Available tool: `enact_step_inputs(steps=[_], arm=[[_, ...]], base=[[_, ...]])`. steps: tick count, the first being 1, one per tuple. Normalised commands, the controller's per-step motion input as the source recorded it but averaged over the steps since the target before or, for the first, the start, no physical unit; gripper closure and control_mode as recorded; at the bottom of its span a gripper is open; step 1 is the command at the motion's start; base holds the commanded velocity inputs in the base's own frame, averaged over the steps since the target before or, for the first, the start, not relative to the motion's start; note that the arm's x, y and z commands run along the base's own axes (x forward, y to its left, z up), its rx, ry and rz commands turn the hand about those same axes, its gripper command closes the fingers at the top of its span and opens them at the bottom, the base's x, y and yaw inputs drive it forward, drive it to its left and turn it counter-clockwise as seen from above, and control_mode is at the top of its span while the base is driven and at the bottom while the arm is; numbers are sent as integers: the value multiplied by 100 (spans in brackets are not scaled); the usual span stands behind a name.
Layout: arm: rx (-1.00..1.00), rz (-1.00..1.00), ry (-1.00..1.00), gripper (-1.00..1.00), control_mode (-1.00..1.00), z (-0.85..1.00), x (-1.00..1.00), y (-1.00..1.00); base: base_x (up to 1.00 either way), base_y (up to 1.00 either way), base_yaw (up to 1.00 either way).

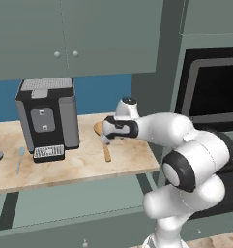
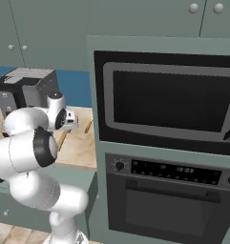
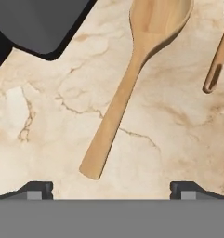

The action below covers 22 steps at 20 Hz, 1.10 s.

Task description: Organize the utensils by type. Pick up the wooden spoons from the counter and place them in the open cabinet. Then pick up the metallic utensils from the counter and place them in the open drawer.

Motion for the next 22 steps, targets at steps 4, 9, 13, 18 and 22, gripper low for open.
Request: enact_step_inputs(steps=[4,9,13,18,22], arm=[[0,4,0,-100,-100,-33,54,20],[0,0,2,-100,-100,-43,54,19],[0,0,8,-100,-100,-44,46,16],[0,0,5,-100,-100,-41,38,16],[0,0,4,-100,-100,-36,40,13]], base=[[0,0,0],[0,0,0],[0,0,0],[0,0,0],[0,0,0]])
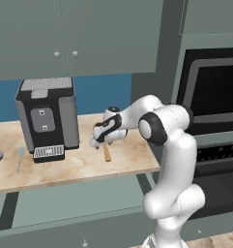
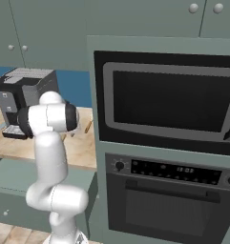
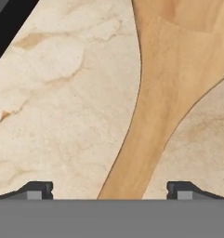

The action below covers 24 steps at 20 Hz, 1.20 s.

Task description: Organize the utensils by type. Pick up the wooden spoons from the counter and place them in the open cabinet. Then pick up the metallic utensils from the counter and place them in the open drawer.

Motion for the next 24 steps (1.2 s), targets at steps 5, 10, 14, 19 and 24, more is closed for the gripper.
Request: enact_step_inputs(steps=[5,10,14,19,24], arm=[[0,0,8,-100,-100,-39,23,9],[0,0,5,100,-100,-34,-5,1],[0,0,1,100,-100,-16,-36,0],[0,2,0,100,-100,10,-42,0],[0,9,0,100,-100,62,-47,0]], base=[[0,0,0],[0,0,0],[0,0,0],[0,0,0],[0,0,0]])
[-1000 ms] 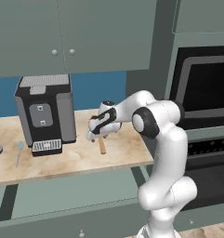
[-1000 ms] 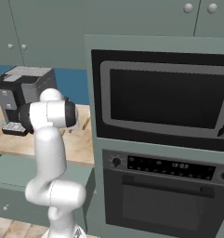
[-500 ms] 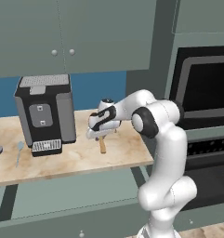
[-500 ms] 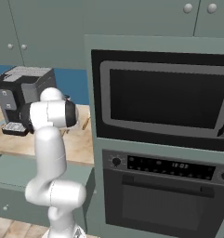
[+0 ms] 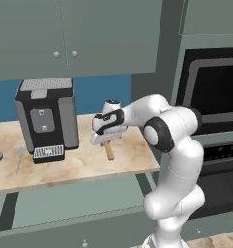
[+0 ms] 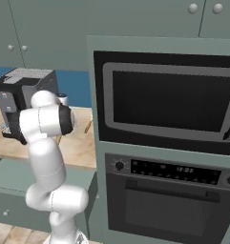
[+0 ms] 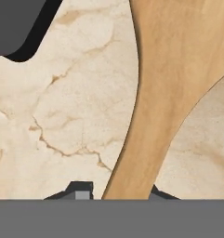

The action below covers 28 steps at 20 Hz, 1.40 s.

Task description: Organize the utensils by type. Pick up the wooden spoons from the counter and place them in the open cabinet. Then pick up the metallic utensils from the counter and place them in the open drawer.

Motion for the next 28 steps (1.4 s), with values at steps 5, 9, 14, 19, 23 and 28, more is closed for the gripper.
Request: enact_step_inputs(steps=[5,9,14,19,23,28], arm=[[0,10,-1,100,-100,74,-55,-1],[0,4,-1,100,-100,68,-62,-10],[0,0,0,100,-100,59,-70,-11],[0,-2,-2,100,-100,53,-80,-20],[0,-4,-3,100,-100,58,-67,-19],[-1,-4,0,100,-100,41,-44,-9]], base=[[0,0,0],[0,0,0],[0,0,0],[0,0,0],[0,0,0],[0,0,0]])
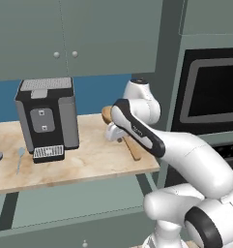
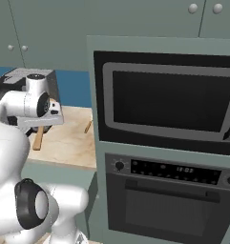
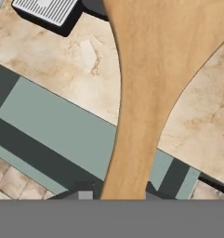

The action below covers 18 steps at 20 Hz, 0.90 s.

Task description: Organize the utensils by type. Pick up the wooden spoons from the counter and place them in the open cabinet. Then pick up the metallic utensils from the counter and place them in the open drawer.

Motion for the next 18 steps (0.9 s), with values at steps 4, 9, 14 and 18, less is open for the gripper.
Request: enact_step_inputs(steps=[4,9,14,18], arm=[[-1,-2,1,100,-100,12,-24,-1],[0,0,0,100,-100,0,0,0],[0,0,0,100,-100,0,-5,0],[0,0,-6,100,100,0,-22,0]], base=[[0,0,0],[0,0,0],[0,0,0],[-33,0,0]])
